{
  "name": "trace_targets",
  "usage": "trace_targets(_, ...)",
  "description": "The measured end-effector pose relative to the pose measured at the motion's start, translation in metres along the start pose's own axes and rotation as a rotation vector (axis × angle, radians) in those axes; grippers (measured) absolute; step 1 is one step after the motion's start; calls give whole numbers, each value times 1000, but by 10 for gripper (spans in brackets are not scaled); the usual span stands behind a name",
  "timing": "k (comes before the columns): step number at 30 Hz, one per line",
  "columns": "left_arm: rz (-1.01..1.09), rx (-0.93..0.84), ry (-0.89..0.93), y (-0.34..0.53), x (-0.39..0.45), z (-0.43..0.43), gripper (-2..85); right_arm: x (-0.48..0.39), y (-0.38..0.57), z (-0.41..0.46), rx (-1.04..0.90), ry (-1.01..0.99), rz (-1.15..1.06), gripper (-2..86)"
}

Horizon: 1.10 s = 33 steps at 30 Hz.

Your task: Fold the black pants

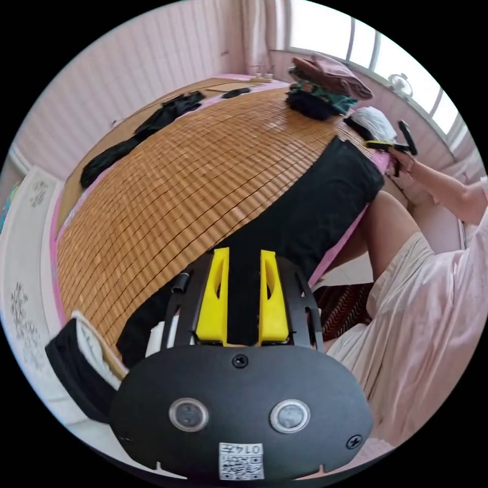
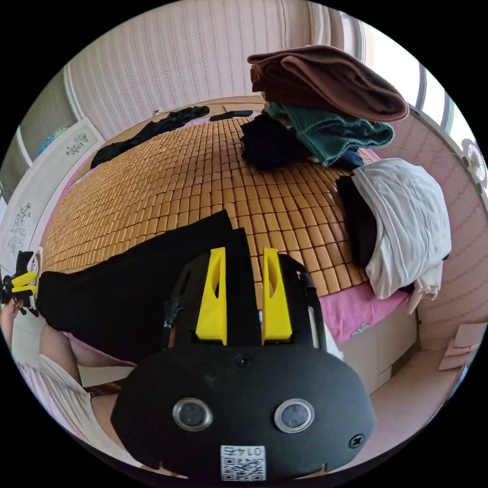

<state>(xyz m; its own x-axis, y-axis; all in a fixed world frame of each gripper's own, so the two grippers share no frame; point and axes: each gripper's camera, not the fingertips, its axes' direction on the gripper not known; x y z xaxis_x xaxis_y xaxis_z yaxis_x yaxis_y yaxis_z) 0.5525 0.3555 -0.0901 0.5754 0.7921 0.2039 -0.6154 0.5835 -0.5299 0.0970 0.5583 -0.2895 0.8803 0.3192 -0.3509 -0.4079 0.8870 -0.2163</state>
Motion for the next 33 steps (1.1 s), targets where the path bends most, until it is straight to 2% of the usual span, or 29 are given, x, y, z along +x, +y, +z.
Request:
trace_targets(3, 107, 5, 30, -76, 47, 50, 104, -5, -17, 34, -107, 17, -15, 68)
trace_targets(5, 115, -38, 88, -113, 65, 82, 113, -6, -15, 28, -63, -56, -57, 27)
trace_targets(7, 146, -162, 122, -151, 86, 120, 109, -7, -10, 18, -44, -57, -75, 18)
trace_targets(9, 211, -216, 78, -167, 101, 140, 93, -5, -6, 0, 1, -74, -98, 13)
trace_targets(14, 271, -180, 61, -180, 118, 137, 17, 1, -23, -50, 95, -157, -162, 13)
trace_targets(16, 245, -138, 89, -179, 118, 125, 8, 0, -43, -48, 72, -201, -144, 20)
trace_targets(19, 194, -113, 51, -178, 116, 122, 20, -9, -65, -18, -41, -110, -139, 41)
trace_targets(21, 182, -146, 16, -179, 116, 129, 37, -5, -63, -7, -119, -48, -86, 49)
trace_targets(23, 146, -170, -10, -179, 112, 133, 52, 8, -40, -22, -88, -97, -27, 57)
trace_targets(30, 103, -60, 40, -137, 112, 100, 60, 43, 89, -54, -59, -122, 317, 94)
trace_targets(33, 62, -79, 99, -109, 120, 102, 60, 48, 113, -39, -91, -235, 474, 94)
